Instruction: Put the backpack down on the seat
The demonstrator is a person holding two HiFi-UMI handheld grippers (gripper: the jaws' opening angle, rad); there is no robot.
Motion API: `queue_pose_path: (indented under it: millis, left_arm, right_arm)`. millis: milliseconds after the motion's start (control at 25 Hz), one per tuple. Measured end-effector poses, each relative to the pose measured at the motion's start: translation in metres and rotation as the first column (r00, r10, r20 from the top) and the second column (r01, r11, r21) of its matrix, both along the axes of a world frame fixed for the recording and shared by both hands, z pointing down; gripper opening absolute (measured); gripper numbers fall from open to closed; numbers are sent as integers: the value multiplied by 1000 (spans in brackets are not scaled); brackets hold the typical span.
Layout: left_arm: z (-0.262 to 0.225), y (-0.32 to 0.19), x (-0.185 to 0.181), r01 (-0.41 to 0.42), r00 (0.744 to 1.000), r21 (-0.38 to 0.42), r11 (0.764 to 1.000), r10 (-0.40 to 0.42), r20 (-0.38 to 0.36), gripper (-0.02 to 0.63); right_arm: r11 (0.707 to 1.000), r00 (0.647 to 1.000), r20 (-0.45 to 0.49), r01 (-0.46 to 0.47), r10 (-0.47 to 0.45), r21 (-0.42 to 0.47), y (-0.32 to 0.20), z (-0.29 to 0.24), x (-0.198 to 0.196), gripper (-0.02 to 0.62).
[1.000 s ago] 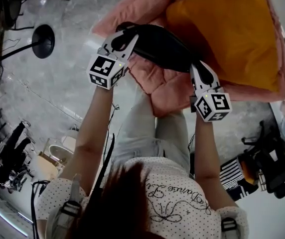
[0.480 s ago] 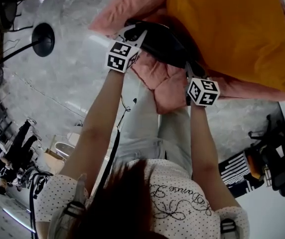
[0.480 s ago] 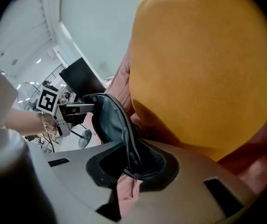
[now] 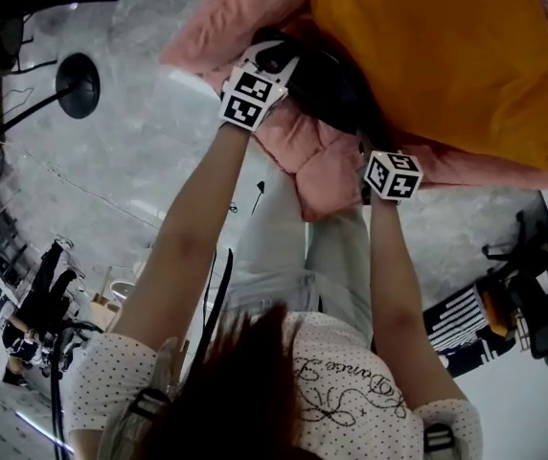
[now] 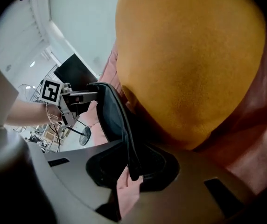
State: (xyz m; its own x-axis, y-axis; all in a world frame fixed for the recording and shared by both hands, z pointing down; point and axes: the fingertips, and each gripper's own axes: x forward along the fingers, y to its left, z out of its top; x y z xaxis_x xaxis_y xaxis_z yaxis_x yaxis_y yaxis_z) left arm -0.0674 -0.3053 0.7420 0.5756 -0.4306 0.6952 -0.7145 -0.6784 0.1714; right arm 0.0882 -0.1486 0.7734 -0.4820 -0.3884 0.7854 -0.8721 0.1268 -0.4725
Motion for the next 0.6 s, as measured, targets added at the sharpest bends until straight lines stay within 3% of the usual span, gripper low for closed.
queue_pose_path:
  millis: [280, 480, 600]
  left_arm:
    - [10, 1, -14, 24, 1000, -4, 1000, -24, 4, 226]
    - [-1, 18, -16, 10, 1000, -4, 1000, -10, -7, 244]
    - [-8, 30, -21, 29, 1000, -8, 1000, -29, -12, 259]
  right_arm:
    - [1000, 999, 46, 17, -17, -19, 0, 1, -2, 72]
    - [999, 997, 63, 49, -48, -13, 7, -3, -8, 100]
    - [999, 995, 85, 45, -44, -11, 7, -9, -14, 174]
